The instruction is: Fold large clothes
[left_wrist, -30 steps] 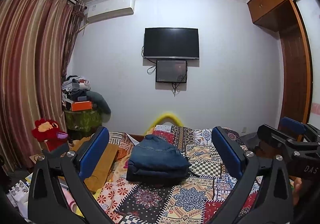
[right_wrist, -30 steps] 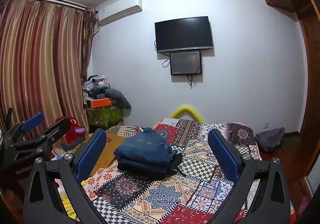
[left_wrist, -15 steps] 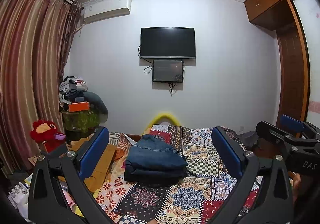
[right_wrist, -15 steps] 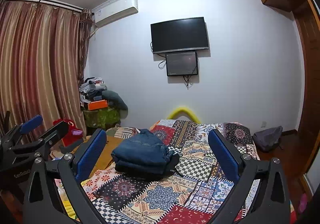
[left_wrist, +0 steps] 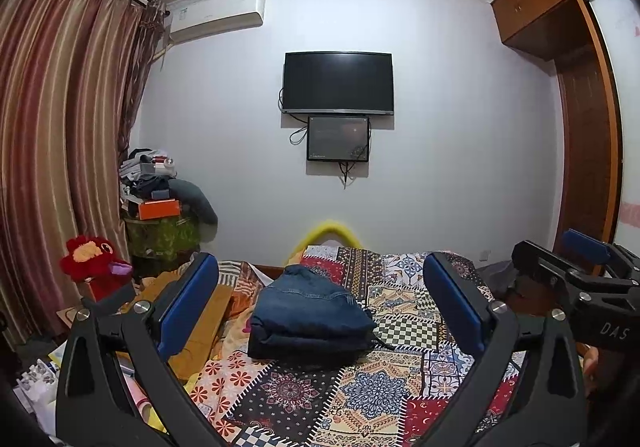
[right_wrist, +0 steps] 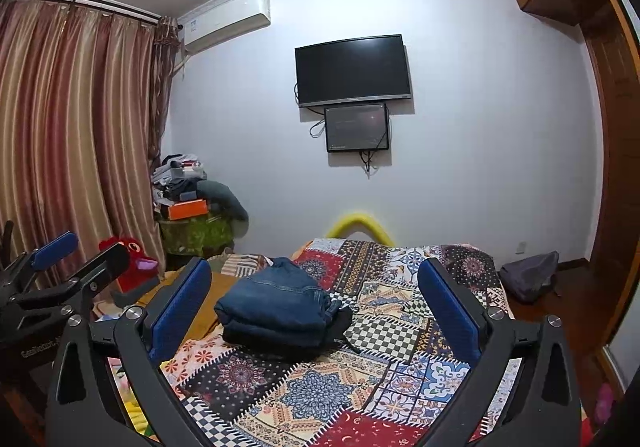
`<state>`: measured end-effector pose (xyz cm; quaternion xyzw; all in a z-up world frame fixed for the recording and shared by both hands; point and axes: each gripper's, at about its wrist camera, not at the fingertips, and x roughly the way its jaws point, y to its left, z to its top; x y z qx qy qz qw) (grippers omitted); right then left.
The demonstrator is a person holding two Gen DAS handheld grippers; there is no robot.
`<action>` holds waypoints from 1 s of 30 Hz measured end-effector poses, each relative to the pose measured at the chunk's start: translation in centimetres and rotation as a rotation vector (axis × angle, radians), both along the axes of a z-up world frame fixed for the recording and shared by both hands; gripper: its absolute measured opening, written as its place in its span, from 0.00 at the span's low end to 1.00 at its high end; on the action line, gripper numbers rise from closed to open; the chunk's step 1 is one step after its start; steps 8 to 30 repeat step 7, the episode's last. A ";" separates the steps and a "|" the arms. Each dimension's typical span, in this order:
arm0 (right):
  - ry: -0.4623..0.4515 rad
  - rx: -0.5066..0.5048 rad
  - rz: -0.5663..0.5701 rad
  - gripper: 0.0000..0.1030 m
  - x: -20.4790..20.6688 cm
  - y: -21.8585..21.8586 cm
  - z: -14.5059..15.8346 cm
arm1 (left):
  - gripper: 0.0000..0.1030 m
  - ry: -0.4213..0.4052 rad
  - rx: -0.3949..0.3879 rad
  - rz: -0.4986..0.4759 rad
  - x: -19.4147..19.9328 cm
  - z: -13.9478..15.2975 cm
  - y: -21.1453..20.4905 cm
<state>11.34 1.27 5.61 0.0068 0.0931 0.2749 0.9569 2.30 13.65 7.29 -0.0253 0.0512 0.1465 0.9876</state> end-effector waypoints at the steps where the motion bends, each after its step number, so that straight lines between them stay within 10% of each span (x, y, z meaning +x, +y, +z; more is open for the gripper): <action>1: 0.005 -0.003 0.002 1.00 0.1 0.1 0.0 | 1.00 0.001 -0.001 -0.001 0.0 0.0 0.1; 30: 0.020 -0.014 0.011 1.00 0.4 0.5 -0.3 | 1.00 0.011 -0.028 0.007 0.1 -0.5 1.0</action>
